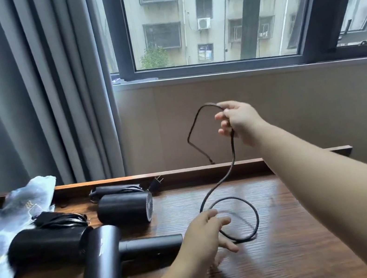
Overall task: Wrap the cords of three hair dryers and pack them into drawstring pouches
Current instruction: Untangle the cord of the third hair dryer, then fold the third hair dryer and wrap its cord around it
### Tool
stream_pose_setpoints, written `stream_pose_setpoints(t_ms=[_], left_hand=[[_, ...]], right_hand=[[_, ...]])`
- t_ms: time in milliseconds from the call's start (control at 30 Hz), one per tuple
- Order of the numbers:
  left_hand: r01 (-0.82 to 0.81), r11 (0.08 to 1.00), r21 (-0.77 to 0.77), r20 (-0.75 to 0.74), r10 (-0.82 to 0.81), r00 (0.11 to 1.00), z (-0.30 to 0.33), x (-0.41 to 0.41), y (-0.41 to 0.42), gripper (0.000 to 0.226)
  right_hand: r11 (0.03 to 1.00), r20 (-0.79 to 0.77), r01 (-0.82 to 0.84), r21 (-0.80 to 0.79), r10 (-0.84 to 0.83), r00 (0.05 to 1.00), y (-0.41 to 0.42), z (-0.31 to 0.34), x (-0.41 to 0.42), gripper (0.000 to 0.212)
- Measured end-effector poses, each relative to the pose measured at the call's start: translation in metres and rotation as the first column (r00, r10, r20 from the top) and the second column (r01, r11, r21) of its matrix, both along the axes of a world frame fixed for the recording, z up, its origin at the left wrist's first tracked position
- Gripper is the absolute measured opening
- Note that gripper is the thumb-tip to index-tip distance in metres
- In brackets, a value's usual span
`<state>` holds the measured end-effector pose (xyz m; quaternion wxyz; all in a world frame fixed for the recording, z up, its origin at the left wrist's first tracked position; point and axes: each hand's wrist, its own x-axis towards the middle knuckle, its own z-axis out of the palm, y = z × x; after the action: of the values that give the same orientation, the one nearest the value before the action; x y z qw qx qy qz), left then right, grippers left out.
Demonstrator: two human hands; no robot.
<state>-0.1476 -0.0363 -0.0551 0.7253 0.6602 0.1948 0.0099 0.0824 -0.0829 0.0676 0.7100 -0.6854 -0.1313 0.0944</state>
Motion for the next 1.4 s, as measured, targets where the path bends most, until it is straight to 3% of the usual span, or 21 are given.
stream_pose_setpoints(t_ms=[167, 200, 267, 300, 367, 433, 533, 600, 667, 700, 767, 867, 933, 1000, 1100, 1167, 1200, 1300, 1333, 1400], left_hand=[[0.020, 0.996, 0.089, 0.054, -0.025, 0.998, -0.001, 0.003, -0.004, 0.033], [0.015, 0.996, 0.090, 0.070, -0.021, 0.997, 0.000, 0.003, -0.006, 0.032], [-0.004, 0.998, 0.064, 0.109, -0.003, 0.994, 0.003, 0.001, -0.008, 0.031], [-0.012, 0.999, 0.046, 0.130, 0.006, 0.991, 0.006, 0.001, -0.009, 0.030], [-0.025, 0.999, 0.025, 0.178, 0.021, 0.984, 0.009, 0.000, -0.008, 0.027], [-0.049, 0.998, 0.029, 0.238, 0.041, 0.970, 0.013, 0.000, -0.005, 0.027], [-0.066, 0.998, 0.020, 0.354, 0.054, 0.934, 0.021, 0.002, 0.002, 0.027], [-0.048, 0.999, 0.022, 0.431, 0.034, 0.902, 0.026, 0.003, 0.007, 0.031], [-0.018, 0.999, 0.037, 0.495, -0.003, 0.869, 0.031, 0.004, 0.011, 0.048], [-0.003, 0.999, 0.032, 0.521, -0.014, 0.853, 0.034, 0.004, 0.012, 0.056], [0.013, 1.000, -0.021, 0.544, 0.000, 0.839, 0.039, 0.005, 0.013, 0.072], [0.014, 0.998, -0.061, 0.518, 0.020, 0.855, 0.044, 0.007, 0.012, 0.084], [-0.009, 0.996, 0.090, 0.477, -0.035, 0.878, 0.043, 0.007, 0.013, 0.081], [-0.060, 0.960, 0.275, 0.386, -0.053, 0.921, 0.041, 0.004, 0.019, 0.072], [-0.066, 0.824, 0.563, 0.212, -0.066, 0.975, 0.038, -0.003, 0.041, 0.068], [-0.029, 0.683, 0.729, 0.122, -0.088, 0.989, 0.035, -0.013, 0.057, 0.059], [-0.010, 0.583, 0.813, 0.069, -0.079, 0.994, 0.032, -0.020, 0.065, 0.055], [0.032, 0.144, 0.989, -0.041, 0.060, 0.997, 0.018, -0.046, 0.091, 0.057], [0.039, 0.085, 0.996, -0.050, 0.134, 0.990, 0.014, -0.057, 0.099, 0.061], [0.019, 0.147, 0.989, -0.061, 0.286, 0.956, 0.006, -0.078, 0.112, 0.070]], right_hand=[[0.921, 0.113, -0.092, -0.378, 0.145, 0.983, -0.008, -0.054, -0.012, 0.031], [0.850, 0.158, -0.111, -0.514, 0.221, 0.962, -0.011, -0.060, -0.016, 0.035], [0.589, 0.210, -0.077, -0.805, 0.403, 0.891, -0.017, -0.068, -0.023, 0.051], [0.474, 0.199, -0.044, -0.880, 0.450, 0.871, -0.021, -0.070, -0.028, 0.059], [0.377, 0.186, 0.002, -0.926, 0.451, 0.873, -0.030, -0.073, -0.040, 0.061], [0.403, 0.271, 0.094, -0.910, 0.409, 0.871, -0.042, -0.077, -0.051, 0.044], [0.561, 0.323, 0.115, -0.820, 0.287, 0.902, -0.064, -0.081, -0.075, 0.033], [0.692, 0.063, -0.152, -0.706, 0.276, 0.959, -0.076, -0.083, -0.097, 0.030], [0.746, -0.210, -0.425, -0.512, 0.371, 0.905, -0.082, -0.091, -0.122, 0.024], [0.761, -0.211, -0.460, -0.457, 0.410, 0.887, -0.082, -0.100, -0.130, 0.024], [0.795, -0.036, -0.406, -0.450, 0.438, 0.898, -0.080, -0.118, -0.143, 0.034], [0.744, 0.080, -0.518, -0.422, 0.600, 0.796, -0.066, -0.132, -0.166, 0.047], [0.758, 0.126, -0.533, -0.376, 0.612, 0.781, -0.053, -0.138, -0.177, 0.035], [0.845, 0.156, -0.454, -0.284, 0.507, 0.847, -0.043, -0.141, -0.179, 0.028], [0.949, -0.078, -0.310, -0.053, 0.305, 0.949, -0.037, -0.142, -0.167, 0.025], [0.968, -0.208, -0.244, -0.060, 0.227, 0.951, -0.039, -0.143, -0.156, 0.020], [0.969, -0.218, -0.218, -0.118, 0.189, 0.957, -0.040, -0.145, -0.150, 0.019], [0.942, -0.120, -0.114, -0.314, 0.079, 0.990, -0.045, -0.153, -0.135, 0.018], [0.940, -0.104, -0.097, -0.326, 0.066, 0.992, -0.048, -0.155, -0.133, 0.016], [0.938, -0.091, -0.079, -0.338, 0.051, 0.995, -0.053, -0.158, -0.131, 0.012]])
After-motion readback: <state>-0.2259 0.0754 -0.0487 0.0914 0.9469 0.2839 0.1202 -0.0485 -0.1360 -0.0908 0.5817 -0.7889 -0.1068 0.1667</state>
